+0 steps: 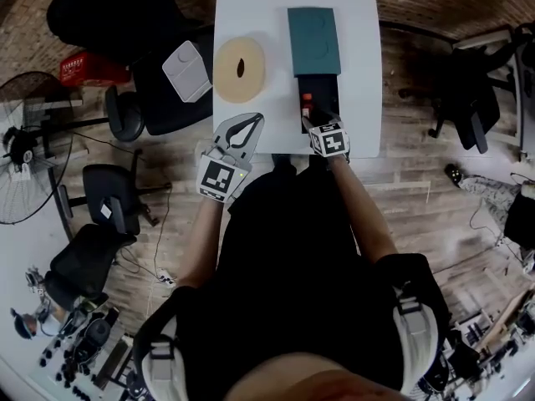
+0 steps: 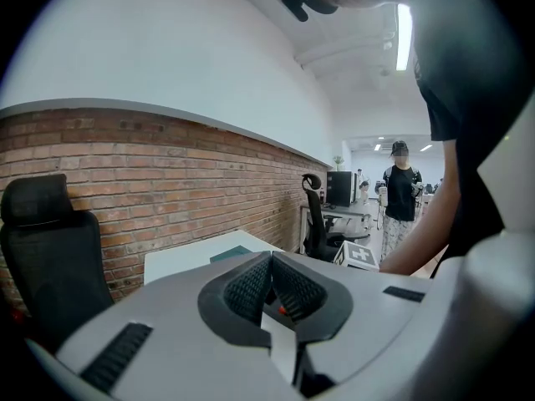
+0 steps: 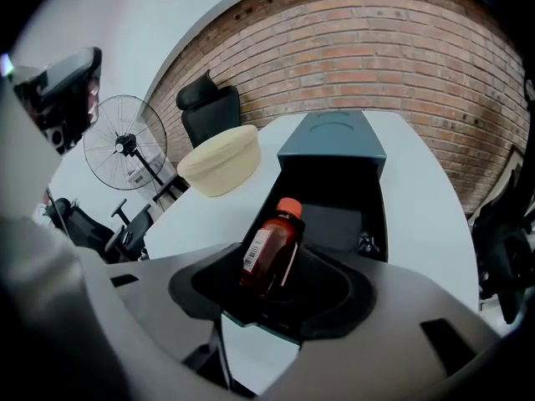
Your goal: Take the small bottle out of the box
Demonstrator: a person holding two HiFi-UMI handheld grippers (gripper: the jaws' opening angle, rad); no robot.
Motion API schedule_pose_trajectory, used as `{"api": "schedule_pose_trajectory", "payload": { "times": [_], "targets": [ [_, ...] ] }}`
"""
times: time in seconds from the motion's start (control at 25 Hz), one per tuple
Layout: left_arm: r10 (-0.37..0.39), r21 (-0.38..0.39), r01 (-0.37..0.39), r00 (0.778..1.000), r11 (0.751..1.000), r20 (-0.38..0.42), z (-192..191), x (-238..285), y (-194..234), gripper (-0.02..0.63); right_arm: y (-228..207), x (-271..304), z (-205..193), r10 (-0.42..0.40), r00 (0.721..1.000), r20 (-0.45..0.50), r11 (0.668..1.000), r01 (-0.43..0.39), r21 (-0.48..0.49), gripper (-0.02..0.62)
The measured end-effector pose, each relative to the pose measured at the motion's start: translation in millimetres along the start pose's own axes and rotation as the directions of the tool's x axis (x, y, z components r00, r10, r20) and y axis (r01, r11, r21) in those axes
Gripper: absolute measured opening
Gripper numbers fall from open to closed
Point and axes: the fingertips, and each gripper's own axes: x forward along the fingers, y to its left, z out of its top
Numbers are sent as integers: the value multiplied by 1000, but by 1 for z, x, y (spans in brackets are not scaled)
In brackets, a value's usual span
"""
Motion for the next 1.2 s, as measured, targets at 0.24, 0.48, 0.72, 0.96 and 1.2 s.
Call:
{"api": "schedule_pose_trajectory", "payload": {
  "times": [0.24,0.48,0.72,0.96,1.2],
  "targets": [
    [-3,-4,3,1000,1000,7,1,-1,-6,20,-2,3,5,-3,998,-58,999,5,46,201],
    [11,-5,-11,1000,1000,8,-1,-6,-5,20,-4,13,6,31,984,-174,991,-8,131,222],
    [33,-11,-33,999,999,11,1,-13,-1,20,-8,17,2,117,970,-215,952,-48,302,218],
    [42,-17,-42,999,999,13,-1,-16,3,20,-5,16,6,85,958,-272,978,-27,209,205],
    [54,-23,-54,998,998,13,-2,-20,6,20,-1,16,10,7,948,-317,1000,1,26,206]
  ]
}}
